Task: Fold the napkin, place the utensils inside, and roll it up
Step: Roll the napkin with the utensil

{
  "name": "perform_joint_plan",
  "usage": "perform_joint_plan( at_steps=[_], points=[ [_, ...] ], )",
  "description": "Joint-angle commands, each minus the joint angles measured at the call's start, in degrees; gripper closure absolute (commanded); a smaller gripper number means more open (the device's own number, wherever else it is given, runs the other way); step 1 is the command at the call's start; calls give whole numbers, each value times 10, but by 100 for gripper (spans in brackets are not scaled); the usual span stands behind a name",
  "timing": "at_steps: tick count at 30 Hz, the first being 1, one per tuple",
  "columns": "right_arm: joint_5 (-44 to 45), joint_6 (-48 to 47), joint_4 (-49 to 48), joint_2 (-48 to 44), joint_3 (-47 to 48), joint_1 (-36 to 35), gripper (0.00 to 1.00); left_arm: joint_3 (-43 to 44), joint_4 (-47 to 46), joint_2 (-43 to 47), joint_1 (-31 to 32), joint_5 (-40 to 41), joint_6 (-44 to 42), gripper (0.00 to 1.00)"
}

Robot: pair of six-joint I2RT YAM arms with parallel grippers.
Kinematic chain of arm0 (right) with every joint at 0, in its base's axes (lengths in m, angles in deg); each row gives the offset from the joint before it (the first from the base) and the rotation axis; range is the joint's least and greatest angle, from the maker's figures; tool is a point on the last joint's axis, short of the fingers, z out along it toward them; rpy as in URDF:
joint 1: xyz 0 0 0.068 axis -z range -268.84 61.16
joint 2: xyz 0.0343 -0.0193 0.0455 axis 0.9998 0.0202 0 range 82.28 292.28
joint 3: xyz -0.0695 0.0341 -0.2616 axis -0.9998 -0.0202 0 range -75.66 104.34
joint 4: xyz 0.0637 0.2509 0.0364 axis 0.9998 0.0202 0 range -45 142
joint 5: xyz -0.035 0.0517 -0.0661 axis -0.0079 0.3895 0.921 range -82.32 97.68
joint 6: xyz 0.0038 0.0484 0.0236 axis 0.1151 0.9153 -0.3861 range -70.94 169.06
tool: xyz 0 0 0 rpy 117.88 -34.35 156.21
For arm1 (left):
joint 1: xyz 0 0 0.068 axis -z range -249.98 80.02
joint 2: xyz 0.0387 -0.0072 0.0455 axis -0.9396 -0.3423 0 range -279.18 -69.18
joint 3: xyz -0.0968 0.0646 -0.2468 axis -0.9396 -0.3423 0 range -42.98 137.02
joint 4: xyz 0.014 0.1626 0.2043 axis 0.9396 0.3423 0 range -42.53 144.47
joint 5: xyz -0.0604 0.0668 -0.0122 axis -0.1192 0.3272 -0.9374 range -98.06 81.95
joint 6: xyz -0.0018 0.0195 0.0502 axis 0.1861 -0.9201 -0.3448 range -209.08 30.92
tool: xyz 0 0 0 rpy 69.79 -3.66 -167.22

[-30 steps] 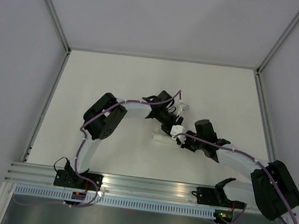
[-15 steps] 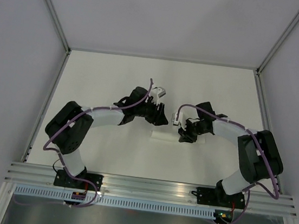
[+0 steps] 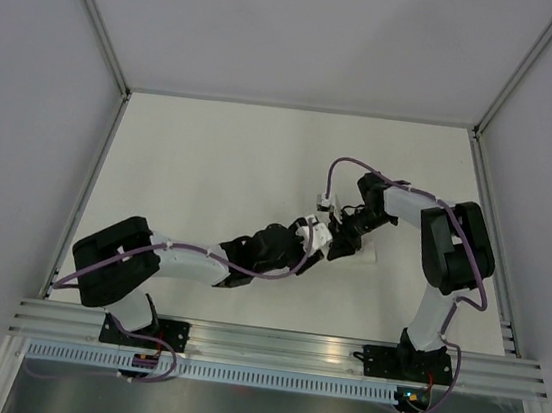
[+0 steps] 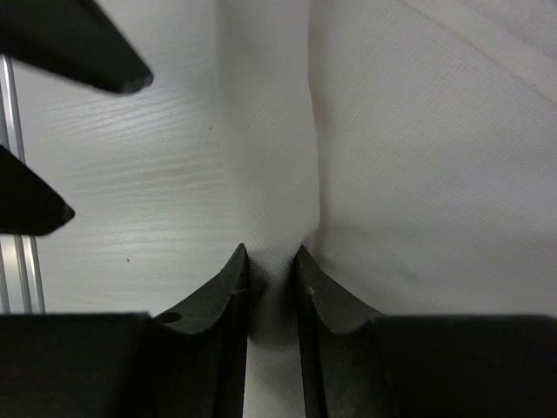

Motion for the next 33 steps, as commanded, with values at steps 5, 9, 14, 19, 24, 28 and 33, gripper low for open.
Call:
perform_joint_plan(
  at_steps=[5, 9, 14, 19, 24, 28, 33],
  points=[
    [67, -8, 38, 86, -2, -4, 89, -9, -132, -76, 98, 134, -276, 33],
    [72, -5, 48, 99, 11, -3, 89, -6, -150, -116, 107, 139, -343, 32],
    [70, -5, 66, 112, 23, -3, 89, 2, -170, -160, 107, 155, -398, 32],
    [69, -3, 72, 120, 31, -3, 89, 23, -114, -179, 100, 124, -399, 32],
    [68, -7, 82, 132, 45, -2, 89, 58, 17, -182, 85, 70, -355, 42],
    [67, -8, 95, 144, 59, -1, 89, 85, 107, -179, 66, 16, -313, 55],
    [67, -7, 100, 148, 66, 0, 89, 109, 161, -187, 57, -15, -281, 84]
  ],
)
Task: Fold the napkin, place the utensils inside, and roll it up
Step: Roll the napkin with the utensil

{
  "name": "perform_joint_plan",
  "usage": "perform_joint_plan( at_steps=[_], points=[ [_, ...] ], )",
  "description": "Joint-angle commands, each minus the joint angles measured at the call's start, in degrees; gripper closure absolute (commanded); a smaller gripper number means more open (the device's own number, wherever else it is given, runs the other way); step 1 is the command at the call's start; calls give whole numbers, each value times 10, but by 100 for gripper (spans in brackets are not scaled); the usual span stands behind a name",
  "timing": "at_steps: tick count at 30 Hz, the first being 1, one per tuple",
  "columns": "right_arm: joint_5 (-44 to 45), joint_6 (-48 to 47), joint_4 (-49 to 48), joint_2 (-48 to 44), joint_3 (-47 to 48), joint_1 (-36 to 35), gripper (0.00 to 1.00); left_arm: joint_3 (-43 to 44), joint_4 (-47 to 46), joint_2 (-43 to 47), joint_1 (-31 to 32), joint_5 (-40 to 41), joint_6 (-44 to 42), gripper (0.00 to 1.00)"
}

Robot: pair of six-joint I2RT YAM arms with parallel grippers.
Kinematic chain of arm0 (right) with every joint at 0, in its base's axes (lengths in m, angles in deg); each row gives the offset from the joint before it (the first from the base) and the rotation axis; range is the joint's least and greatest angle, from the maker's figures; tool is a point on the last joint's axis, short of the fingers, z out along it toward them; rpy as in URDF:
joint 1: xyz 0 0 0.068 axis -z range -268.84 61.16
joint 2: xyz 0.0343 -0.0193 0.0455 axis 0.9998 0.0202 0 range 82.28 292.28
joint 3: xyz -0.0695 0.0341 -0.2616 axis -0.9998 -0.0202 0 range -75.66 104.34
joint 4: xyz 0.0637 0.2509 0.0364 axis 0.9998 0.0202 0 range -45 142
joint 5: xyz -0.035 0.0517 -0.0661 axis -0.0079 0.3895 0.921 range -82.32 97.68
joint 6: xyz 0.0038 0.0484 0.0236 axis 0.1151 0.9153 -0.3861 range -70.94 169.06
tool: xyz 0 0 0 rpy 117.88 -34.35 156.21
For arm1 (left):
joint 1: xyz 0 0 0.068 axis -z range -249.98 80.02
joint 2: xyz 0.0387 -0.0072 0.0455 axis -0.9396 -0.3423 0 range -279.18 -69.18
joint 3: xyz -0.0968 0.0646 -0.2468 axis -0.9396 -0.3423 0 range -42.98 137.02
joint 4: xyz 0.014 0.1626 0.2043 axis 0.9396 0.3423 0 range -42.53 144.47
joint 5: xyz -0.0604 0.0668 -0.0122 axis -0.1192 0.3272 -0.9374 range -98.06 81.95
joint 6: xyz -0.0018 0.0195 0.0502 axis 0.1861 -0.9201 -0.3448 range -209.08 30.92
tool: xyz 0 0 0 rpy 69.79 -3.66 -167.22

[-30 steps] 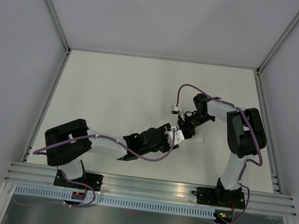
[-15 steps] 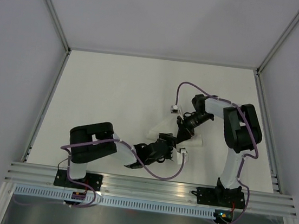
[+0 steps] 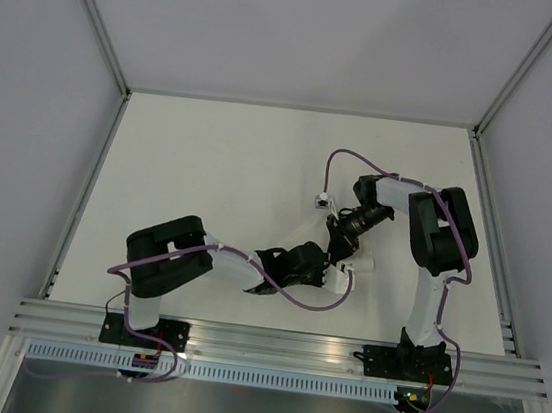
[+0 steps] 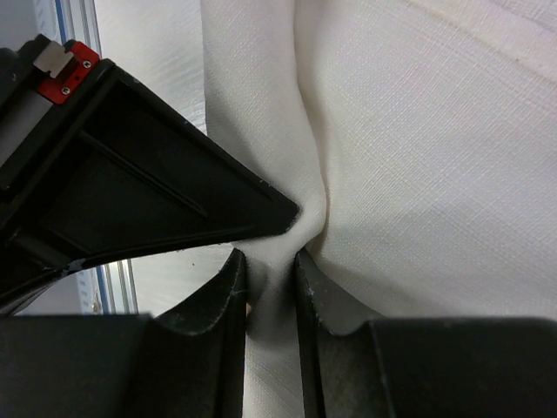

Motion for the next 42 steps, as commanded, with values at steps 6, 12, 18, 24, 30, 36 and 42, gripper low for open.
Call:
perform_joint_plan(
  at_steps=[6, 12, 18, 24, 30, 36, 42],
  points=[
    [109, -31, -55, 30, -28, 2, 63, 58, 191, -29, -34, -129, 82, 98],
    [71, -33, -41, -19, -15, 24, 36, 96, 264, -40, -62, -203, 109, 98],
    [-11, -43, 33, -24, 68, 86, 32, 119, 298, -48, -82, -258, 130, 98],
    [-93, -148, 185, 5, 162, 160, 31, 146, 328, -64, -107, -314, 151, 98],
    [-142, -221, 237, -44, 155, 229, 31, 215, 414, -111, -142, -386, 177, 98],
    [-87, -71, -9, -183, 33, 231, 31, 286, 487, -168, -192, -469, 223, 98],
    [107, 92, -280, -377, -174, 146, 29, 339, 537, -210, -204, -498, 244, 98]
  ],
)
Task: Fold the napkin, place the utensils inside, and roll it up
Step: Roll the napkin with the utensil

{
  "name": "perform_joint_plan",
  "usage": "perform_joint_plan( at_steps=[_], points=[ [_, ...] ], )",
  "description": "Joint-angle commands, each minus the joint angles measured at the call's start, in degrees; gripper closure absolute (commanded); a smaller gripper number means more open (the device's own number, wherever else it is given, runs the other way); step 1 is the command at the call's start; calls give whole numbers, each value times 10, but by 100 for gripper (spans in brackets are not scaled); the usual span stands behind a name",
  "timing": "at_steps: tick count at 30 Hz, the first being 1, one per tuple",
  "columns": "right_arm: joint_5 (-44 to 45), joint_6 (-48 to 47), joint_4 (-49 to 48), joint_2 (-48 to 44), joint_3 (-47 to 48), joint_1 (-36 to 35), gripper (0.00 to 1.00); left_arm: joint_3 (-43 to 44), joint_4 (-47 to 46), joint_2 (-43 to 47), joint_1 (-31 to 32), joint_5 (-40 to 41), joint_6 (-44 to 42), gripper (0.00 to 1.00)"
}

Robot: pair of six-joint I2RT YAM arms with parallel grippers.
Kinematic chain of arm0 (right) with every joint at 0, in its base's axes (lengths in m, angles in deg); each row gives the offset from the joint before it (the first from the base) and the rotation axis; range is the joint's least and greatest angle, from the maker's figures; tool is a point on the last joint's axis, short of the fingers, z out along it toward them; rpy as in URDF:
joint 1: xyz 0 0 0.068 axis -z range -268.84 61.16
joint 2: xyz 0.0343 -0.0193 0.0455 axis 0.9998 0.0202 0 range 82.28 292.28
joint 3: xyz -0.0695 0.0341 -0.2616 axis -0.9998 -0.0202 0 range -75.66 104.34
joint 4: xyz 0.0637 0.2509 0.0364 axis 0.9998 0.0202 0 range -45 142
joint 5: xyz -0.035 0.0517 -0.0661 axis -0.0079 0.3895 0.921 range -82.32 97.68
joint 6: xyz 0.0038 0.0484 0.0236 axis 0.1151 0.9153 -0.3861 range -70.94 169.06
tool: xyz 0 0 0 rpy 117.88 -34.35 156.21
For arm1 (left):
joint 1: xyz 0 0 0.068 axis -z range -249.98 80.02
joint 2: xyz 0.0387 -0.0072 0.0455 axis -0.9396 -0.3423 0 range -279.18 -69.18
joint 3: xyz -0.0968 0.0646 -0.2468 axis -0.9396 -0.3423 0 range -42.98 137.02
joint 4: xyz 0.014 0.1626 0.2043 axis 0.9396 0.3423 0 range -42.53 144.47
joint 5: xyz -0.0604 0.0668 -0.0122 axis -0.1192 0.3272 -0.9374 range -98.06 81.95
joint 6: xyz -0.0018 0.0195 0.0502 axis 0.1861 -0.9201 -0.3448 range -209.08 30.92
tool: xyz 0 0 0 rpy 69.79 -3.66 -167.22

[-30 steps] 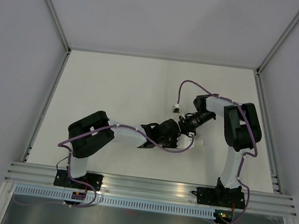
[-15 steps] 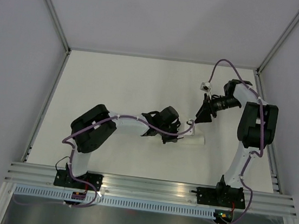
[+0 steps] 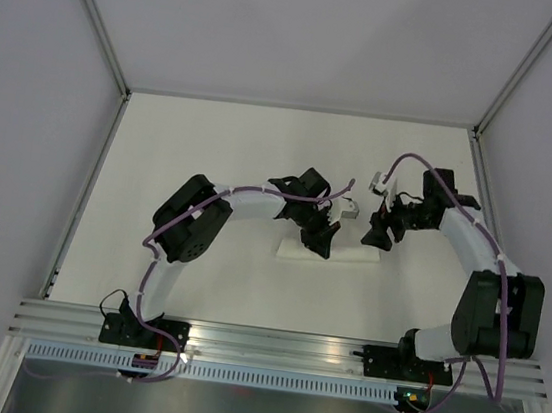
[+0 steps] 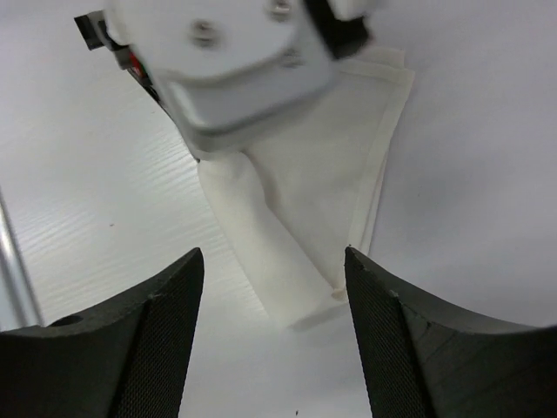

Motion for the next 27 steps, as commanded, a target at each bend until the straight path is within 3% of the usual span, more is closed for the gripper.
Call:
perform_joint_plan(
  at_steps=[1, 9, 16, 22, 27],
  points=[
    [110, 91, -233, -108, -112, -54, 28, 9, 117, -73, -3, -6, 35, 98],
    [222, 80, -391, -232, -286, -174, 29, 42, 160, -114, -14, -36, 40, 98],
    [326, 86, -471, -228, -347, -294, 30, 68, 177, -134, -19, -40, 48, 98],
    [371, 83, -515, -189, -363, -345, 32, 79, 181, -141, -19, -40, 52, 98],
    [373, 82, -525, -156, -369, -354, 41, 84, 184, -145, -19, -40, 59, 97]
  ],
)
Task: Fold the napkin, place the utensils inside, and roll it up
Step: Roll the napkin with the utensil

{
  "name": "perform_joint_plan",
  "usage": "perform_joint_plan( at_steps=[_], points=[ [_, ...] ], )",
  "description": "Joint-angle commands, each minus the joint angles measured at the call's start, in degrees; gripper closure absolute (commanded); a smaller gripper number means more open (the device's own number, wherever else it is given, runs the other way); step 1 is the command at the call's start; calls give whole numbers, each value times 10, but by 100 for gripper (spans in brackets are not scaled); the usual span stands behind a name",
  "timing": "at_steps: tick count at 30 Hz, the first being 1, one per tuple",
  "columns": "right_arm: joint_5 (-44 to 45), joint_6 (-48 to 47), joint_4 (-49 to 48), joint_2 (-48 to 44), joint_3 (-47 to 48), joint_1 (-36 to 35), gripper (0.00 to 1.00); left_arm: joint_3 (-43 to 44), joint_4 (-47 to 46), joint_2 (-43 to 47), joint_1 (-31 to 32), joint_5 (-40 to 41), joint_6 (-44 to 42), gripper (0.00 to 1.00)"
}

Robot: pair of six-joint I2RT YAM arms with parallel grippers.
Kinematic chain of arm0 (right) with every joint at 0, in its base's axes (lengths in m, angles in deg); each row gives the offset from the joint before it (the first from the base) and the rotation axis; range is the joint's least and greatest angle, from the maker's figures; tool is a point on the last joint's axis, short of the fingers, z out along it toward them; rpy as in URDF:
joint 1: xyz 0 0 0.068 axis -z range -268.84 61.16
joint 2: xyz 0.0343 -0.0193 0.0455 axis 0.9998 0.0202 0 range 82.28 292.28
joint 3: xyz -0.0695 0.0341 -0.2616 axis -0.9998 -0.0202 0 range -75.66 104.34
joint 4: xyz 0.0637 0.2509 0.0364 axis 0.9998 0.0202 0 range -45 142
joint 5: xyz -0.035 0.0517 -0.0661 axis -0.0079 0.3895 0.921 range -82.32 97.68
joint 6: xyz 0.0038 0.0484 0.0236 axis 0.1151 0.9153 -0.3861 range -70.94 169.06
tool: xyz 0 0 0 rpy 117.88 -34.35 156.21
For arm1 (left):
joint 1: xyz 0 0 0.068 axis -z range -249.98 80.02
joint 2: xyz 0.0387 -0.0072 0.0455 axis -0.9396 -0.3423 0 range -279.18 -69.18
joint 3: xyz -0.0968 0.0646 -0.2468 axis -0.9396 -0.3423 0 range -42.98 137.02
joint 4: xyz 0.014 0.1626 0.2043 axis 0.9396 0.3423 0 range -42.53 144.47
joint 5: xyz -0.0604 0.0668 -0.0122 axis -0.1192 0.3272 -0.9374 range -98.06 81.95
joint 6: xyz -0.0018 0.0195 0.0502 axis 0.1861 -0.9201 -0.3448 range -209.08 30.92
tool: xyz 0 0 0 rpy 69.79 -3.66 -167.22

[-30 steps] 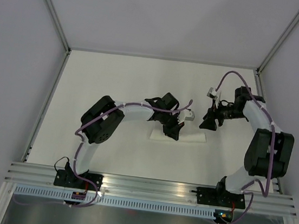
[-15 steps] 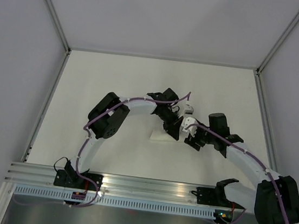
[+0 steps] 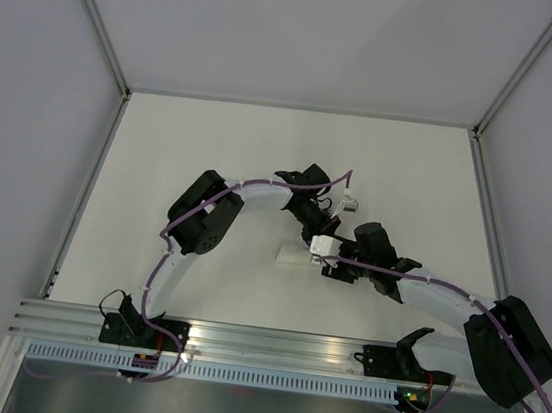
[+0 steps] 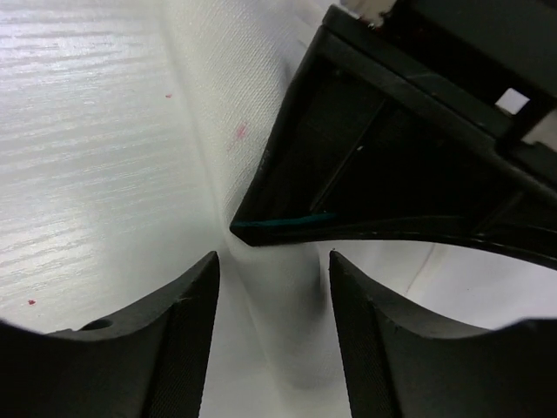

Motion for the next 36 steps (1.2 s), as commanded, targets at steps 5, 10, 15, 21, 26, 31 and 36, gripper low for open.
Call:
perform_joint_plan(
  at_steps=[5, 10, 15, 21, 26, 31, 36],
  points=[
    [23, 4, -35, 37, -4, -5, 61, -18, 64, -47, 7, 93, 8, 83],
    [12, 9, -21, 53, 0, -4, 76, -18, 35, -22, 3, 96, 35, 61],
    [-15, 0, 9, 63, 5, 1, 79, -27, -27, 36, -16, 81, 89, 55],
    [-90, -20, 91, 103, 60, 38, 80, -59, -131, 97, -57, 88, 162, 53],
    [-155, -69, 195, 171, 131, 85, 81, -207, -378, 237, -95, 187, 303, 53],
    [-204, -114, 285, 240, 195, 120, 81, -389, -594, 364, -94, 349, 343, 52],
    [-240, -179, 428, 348, 294, 138, 82, -520, -695, 448, -65, 468, 292, 51]
  ],
)
